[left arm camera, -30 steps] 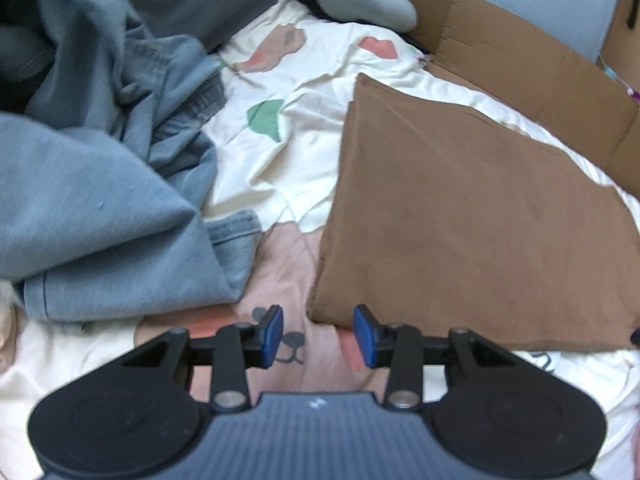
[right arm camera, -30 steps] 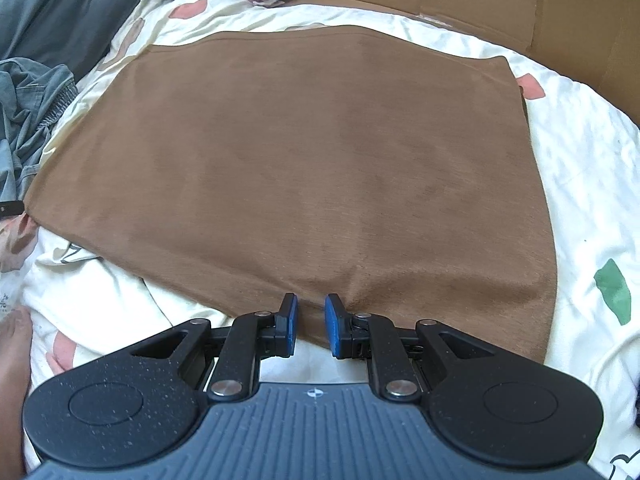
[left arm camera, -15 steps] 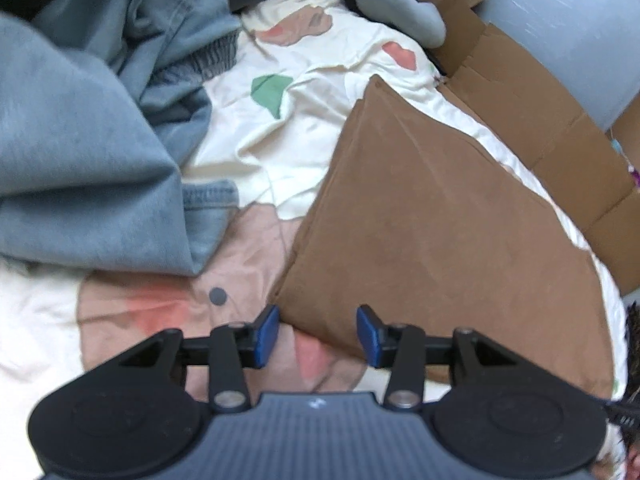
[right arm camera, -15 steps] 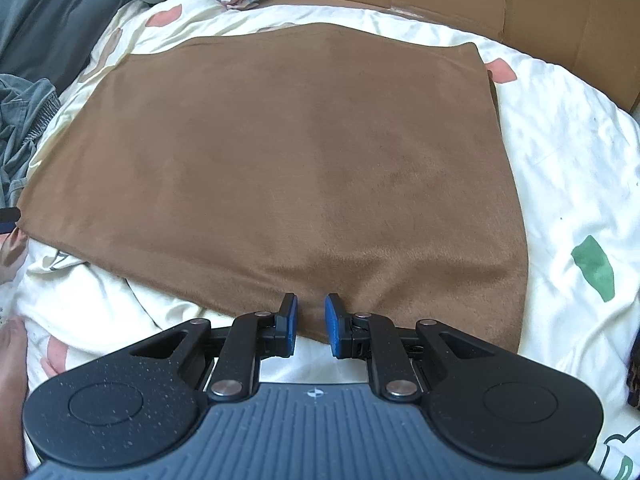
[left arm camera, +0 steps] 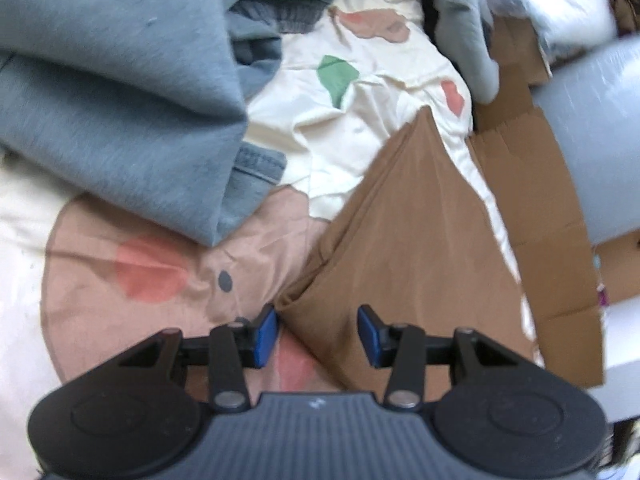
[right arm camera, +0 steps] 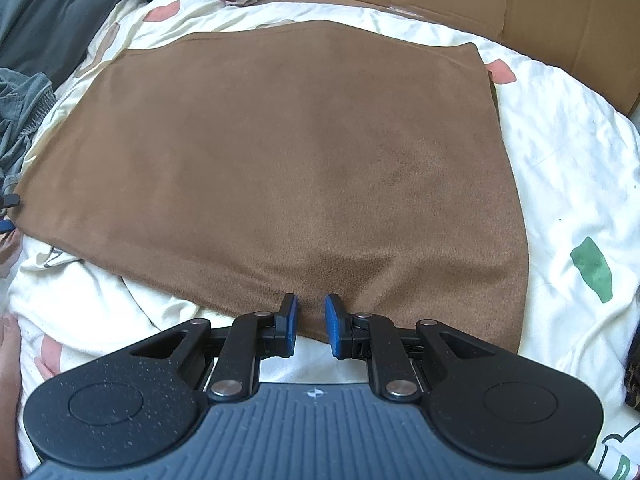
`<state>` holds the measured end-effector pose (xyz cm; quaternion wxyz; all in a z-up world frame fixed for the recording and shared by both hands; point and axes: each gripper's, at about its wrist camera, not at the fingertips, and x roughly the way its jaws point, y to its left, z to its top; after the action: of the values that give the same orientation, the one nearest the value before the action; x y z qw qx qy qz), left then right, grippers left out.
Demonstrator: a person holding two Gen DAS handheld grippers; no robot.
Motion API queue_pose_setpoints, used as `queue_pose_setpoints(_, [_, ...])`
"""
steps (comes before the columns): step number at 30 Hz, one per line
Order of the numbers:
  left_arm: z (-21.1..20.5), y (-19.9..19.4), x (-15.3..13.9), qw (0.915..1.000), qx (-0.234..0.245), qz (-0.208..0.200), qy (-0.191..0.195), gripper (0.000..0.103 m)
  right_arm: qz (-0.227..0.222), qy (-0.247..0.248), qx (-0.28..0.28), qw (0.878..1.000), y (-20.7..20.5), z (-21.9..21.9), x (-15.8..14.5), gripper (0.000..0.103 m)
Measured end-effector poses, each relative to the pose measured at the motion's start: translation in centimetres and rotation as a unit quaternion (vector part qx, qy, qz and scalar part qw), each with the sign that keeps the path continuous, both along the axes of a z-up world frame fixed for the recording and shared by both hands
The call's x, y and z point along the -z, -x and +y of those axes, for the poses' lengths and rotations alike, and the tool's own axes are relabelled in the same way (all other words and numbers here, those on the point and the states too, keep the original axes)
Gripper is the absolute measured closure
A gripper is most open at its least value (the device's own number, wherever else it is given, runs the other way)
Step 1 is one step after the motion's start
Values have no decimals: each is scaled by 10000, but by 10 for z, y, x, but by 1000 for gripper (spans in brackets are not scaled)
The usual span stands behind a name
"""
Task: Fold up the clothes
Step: 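Lower the left gripper onto a corner of the folded shirt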
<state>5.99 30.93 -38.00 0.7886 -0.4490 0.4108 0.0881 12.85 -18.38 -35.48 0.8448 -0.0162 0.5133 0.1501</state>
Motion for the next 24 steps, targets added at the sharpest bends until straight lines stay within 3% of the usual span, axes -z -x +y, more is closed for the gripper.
queue_pose_setpoints(7, [7, 8, 3, 9980, -293, -222, 510, 61, -219, 57, -376, 9990, 0, 18, -11, 81])
queue_pose_setpoints(12, [3, 3, 12, 9994, -168, -81, 307, 71, -264, -69, -482, 9985, -5, 32, -13, 81])
queue_pose_setpoints(18, [9, 5, 13, 9960, -543, -139, 701, 71, -275, -159, -562, 9979, -9, 39, -14, 81])
queue_pose_setpoints(24, [7, 7, -8, 9969, -340, -353, 614, 71, -287, -210, -647, 9973, -13, 45, -14, 81])
